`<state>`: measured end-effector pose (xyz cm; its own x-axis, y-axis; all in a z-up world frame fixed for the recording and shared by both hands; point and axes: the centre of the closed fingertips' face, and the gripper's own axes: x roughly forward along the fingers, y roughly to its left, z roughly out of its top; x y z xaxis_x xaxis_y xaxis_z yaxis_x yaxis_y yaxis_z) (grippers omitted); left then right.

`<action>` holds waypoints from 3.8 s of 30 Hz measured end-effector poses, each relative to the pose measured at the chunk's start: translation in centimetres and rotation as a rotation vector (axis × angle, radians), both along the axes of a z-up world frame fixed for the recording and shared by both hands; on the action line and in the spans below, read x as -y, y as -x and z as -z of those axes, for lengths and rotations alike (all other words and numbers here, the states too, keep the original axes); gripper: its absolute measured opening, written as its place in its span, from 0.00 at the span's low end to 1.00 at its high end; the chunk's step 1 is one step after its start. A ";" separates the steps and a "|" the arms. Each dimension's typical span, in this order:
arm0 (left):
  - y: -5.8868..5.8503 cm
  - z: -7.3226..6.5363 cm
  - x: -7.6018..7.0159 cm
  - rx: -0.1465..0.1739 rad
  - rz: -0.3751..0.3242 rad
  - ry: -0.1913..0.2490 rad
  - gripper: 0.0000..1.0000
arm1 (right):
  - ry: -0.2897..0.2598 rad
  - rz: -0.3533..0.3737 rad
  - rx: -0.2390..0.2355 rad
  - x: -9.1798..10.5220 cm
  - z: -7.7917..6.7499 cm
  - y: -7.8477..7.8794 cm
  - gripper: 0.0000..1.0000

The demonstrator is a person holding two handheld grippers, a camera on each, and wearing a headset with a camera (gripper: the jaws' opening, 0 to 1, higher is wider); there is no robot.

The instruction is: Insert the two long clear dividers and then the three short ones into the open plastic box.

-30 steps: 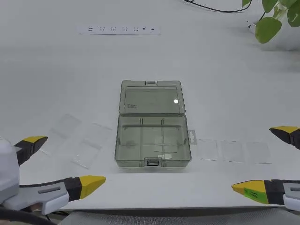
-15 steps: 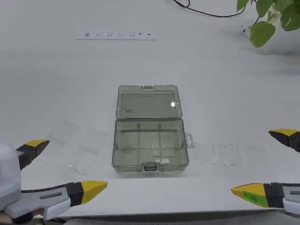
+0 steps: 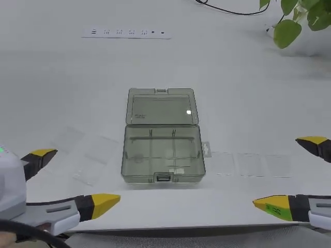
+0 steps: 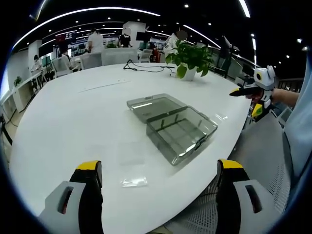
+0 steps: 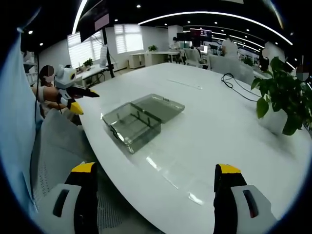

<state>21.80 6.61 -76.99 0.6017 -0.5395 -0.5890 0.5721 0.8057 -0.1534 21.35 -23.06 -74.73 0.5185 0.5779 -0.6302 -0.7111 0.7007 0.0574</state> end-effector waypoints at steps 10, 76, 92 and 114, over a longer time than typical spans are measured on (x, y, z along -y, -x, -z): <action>0.0 0.0 -0.2 -0.001 0.011 -0.012 1.00 | 0.002 -0.011 0.002 -0.5 0.0 0.1 1.00; -2.3 6.0 -2.7 -0.249 -0.042 -0.247 0.44 | 0.021 -0.015 -0.031 -0.1 1.4 1.0 1.00; -2.7 7.4 -2.9 -0.262 -0.039 -0.357 0.38 | 0.012 -0.016 -0.030 -0.5 1.5 1.1 1.00; -2.4 7.8 -3.0 -0.328 -0.066 -0.385 0.32 | -0.008 -0.012 -0.037 -1.2 1.6 1.4 1.00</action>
